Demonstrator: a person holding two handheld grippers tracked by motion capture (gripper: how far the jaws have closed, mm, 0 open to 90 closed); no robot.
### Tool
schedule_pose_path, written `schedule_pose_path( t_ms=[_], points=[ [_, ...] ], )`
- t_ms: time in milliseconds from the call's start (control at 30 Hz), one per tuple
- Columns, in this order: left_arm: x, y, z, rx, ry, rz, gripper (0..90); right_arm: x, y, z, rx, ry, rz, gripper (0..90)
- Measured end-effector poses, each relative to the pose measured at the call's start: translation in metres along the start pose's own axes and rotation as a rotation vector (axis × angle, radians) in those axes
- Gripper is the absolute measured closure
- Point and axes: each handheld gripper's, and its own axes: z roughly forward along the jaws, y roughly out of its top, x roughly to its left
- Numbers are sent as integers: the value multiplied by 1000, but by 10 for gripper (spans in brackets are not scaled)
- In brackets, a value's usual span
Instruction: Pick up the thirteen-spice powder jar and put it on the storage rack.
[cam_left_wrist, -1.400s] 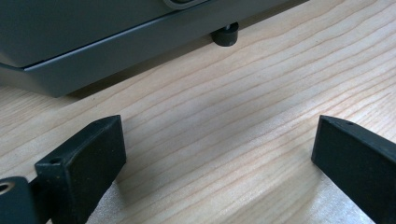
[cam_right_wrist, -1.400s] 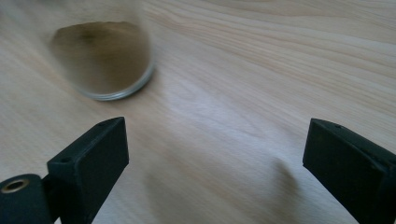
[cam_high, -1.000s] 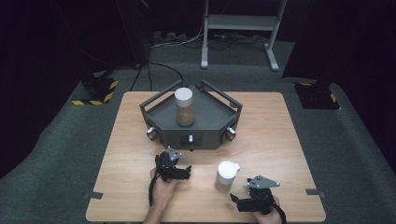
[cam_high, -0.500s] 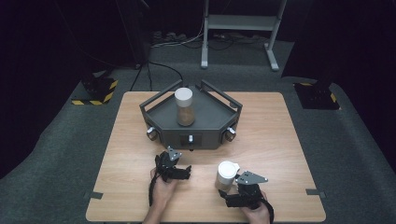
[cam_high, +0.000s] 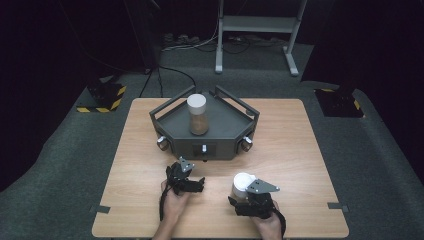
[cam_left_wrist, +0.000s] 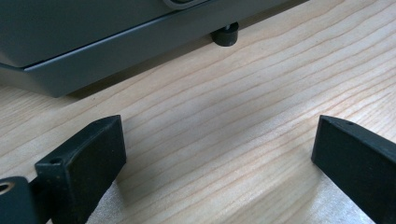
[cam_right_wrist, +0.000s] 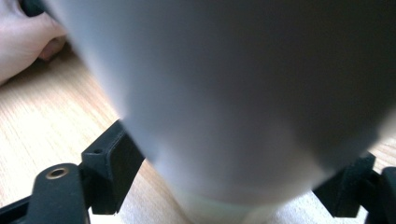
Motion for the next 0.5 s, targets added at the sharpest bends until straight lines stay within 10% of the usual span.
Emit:
schedule_pose_path(
  t_ms=[500],
  points=[
    [0, 0, 0, 0, 1, 0, 29, -4, -1, 0, -11, 2, 2, 285]
  ],
)
